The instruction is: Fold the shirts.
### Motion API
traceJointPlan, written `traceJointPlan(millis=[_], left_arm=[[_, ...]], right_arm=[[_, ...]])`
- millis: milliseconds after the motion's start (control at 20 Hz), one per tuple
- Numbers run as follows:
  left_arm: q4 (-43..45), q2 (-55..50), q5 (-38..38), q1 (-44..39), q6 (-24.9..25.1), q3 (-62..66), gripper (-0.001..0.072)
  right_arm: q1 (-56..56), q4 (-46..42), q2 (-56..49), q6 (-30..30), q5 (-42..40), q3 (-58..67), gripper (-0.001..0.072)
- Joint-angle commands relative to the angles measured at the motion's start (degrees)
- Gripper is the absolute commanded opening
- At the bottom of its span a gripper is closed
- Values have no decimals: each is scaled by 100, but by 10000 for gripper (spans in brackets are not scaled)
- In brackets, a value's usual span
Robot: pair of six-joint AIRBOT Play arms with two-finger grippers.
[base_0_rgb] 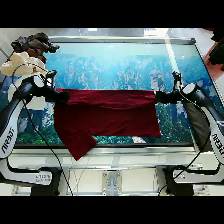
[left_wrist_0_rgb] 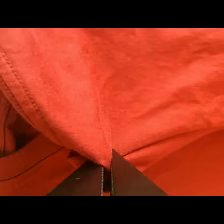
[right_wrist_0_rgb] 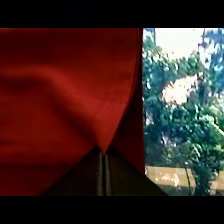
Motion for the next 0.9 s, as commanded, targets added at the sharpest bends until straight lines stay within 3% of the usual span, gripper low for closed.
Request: traceJointPlan(millis=[0, 50, 100, 150, 200, 450, 600, 800, 850], left_arm=[[9, 46, 365, -4, -103, -188, 16], [9, 46, 396, -4, -131, -188, 32], [9, 48, 389, -4, -140, -184, 156], [9, 79, 341, -2, -140, -179, 424], [7, 188, 184, 2, -138, -162, 596], [273, 2162, -339, 13, 181, -603, 595], [334, 3641, -503, 50, -581, -2013, 595], [225, 5001, -629, 50, -1541, -3480, 596], [221, 5152, -713, 52, -1661, -3620, 595]], right_arm=[[26, 79, -13, 28, -343, -358, 28], [26, 85, -24, 31, -245, -356, 35], [24, 83, -24, 28, -109, -352, 114], [4, 101, -9, 28, 72, -350, 292], [-31, 55, 28, 28, 391, -302, 411], [-490, -573, 905, 81, 1773, -55, 410], [-855, -1207, 1495, 306, 2476, -463, 412], [-1119, -643, 1714, 240, 2894, -1622, 416], [-1119, -527, 1714, 240, 2765, -1937, 486]])
